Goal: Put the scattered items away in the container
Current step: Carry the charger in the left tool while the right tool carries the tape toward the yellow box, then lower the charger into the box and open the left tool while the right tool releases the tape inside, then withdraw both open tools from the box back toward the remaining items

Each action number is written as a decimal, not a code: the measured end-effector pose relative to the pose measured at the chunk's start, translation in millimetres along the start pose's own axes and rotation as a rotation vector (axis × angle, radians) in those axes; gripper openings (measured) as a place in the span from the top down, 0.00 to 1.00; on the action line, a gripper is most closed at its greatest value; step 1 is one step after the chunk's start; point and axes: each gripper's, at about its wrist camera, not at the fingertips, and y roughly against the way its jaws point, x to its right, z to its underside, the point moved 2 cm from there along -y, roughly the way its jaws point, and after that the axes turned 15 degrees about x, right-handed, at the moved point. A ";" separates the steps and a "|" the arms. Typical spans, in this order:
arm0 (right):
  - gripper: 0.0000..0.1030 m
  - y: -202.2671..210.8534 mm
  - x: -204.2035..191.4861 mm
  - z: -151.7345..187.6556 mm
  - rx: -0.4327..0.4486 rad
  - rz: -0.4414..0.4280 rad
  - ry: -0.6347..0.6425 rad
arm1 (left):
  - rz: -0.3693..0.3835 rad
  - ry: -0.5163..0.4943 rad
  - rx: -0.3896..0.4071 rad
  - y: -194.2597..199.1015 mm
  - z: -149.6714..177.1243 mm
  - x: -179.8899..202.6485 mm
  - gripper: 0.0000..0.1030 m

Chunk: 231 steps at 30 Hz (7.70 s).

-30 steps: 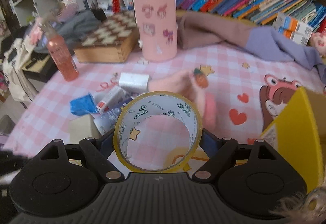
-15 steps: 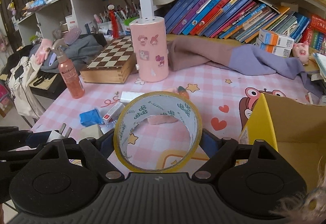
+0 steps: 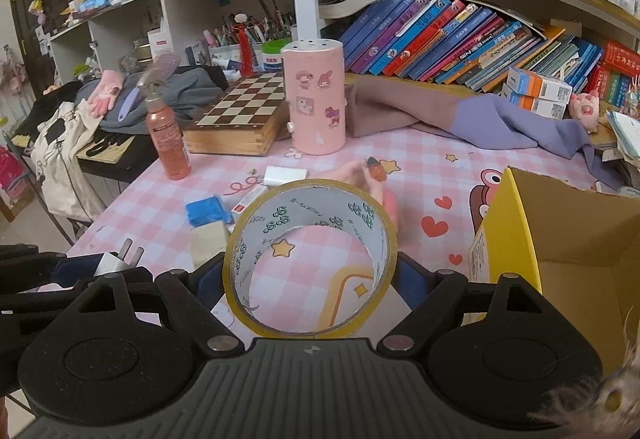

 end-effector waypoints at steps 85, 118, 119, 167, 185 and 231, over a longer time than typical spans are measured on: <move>0.19 241.9 106.6 121.3 -0.031 0.462 -0.264 | 0.459 -0.204 -0.056 90.7 61.0 179.5 0.77; 0.19 240.2 163.5 83.7 0.080 0.490 -0.271 | 0.529 -0.228 0.078 76.6 10.8 223.6 0.77; 0.19 238.2 167.5 77.9 0.090 0.488 -0.269 | 0.530 -0.226 0.093 74.9 4.8 225.5 0.77; 0.18 35.4 265.7 43.8 -0.201 0.071 0.051 | 0.271 -0.283 -0.062 -118.3 -23.0 288.6 0.70; 0.11 86.9 250.6 20.5 -0.034 0.157 0.030 | 0.213 -0.197 0.079 -62.8 -39.6 268.1 0.28; 0.12 191.6 95.0 98.4 -0.013 0.364 -0.120 | 0.222 -0.134 -0.019 74.2 40.8 138.8 0.24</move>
